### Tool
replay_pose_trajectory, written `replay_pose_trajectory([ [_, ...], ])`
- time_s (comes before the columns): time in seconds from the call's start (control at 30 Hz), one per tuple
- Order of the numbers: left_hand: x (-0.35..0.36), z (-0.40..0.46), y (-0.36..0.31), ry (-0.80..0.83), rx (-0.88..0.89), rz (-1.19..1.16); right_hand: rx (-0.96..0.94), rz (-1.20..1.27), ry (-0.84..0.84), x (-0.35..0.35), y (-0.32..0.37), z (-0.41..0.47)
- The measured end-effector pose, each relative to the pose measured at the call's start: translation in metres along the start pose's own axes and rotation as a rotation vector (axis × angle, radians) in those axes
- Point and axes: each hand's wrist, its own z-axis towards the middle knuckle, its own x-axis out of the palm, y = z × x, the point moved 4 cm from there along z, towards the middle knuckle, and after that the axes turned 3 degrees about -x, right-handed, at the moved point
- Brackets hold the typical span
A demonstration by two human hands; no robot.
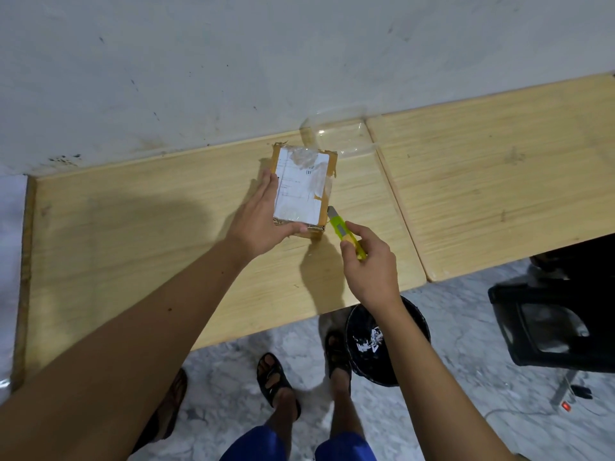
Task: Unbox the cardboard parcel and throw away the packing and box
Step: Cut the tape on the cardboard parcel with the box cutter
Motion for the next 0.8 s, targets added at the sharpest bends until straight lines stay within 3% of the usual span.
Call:
replay_pose_trajectory([
  [0.27,-0.031,0.000,0.013,-0.013,0.217,-0.016,0.050,0.067,-0.044,-0.013,0.000,-0.025],
  [0.5,-0.029,0.006,0.023,-0.080,0.201,-0.102,0.088,0.133,-0.021,-0.002,-0.009,-0.051],
  [0.6,-0.028,0.008,0.021,-0.036,0.220,-0.151,0.103,0.134,-0.011,0.005,-0.013,-0.047],
  [0.7,-0.021,0.008,0.021,0.025,0.268,-0.008,0.107,0.127,-0.006,0.005,-0.015,-0.042],
  [0.8,-0.022,0.007,0.014,-0.016,0.306,0.135,0.108,0.127,-0.026,0.001,-0.017,-0.038],
])
